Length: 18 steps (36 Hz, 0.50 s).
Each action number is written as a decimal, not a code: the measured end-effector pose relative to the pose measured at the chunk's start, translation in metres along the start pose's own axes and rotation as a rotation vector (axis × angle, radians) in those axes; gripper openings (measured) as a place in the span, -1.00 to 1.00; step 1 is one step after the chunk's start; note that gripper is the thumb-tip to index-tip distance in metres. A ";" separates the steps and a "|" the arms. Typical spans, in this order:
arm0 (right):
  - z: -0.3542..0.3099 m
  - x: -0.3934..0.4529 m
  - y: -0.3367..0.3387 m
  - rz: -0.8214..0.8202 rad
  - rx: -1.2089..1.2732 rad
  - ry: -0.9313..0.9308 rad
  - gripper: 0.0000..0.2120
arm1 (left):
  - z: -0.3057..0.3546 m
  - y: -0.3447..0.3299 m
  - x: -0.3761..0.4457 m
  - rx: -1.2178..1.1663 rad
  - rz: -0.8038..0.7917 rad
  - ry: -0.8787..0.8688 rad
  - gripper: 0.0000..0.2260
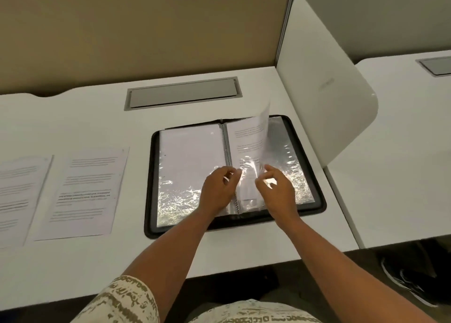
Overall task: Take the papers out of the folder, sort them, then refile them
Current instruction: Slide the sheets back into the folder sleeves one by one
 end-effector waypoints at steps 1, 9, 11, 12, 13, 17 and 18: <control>-0.005 -0.002 -0.009 -0.047 -0.032 0.047 -0.93 | 0.001 0.007 0.002 -0.037 0.025 0.014 -0.68; -0.020 -0.023 -0.071 -0.367 -0.133 0.225 -0.83 | -0.018 0.052 0.008 -0.234 0.191 0.250 -0.66; -0.023 -0.025 -0.080 -0.437 -0.136 0.230 -0.80 | -0.026 0.062 0.005 -0.191 0.236 0.297 -0.71; -0.026 -0.026 -0.084 -0.478 -0.131 0.233 -0.80 | -0.032 0.067 0.004 -0.161 0.263 0.327 -0.71; -0.028 -0.026 -0.087 -0.515 -0.128 0.242 -0.79 | -0.035 0.073 0.002 -0.137 0.290 0.352 -0.72; -0.031 -0.017 -0.090 -0.531 -0.141 0.335 -0.77 | -0.049 0.091 -0.006 -0.060 0.347 0.435 -0.74; -0.029 -0.013 -0.089 -0.508 -0.160 0.376 -0.77 | -0.051 0.095 -0.008 -0.044 0.356 0.457 -0.77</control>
Point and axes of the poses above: each hand's wrist, its own x-axis towards the middle knuckle, its own y-axis out of the back of the hand, z = x × y, the point moved 4 cm from there along x, towards the middle knuckle, and after that the axes turned 7 degrees about y, right-handed, at the moved point
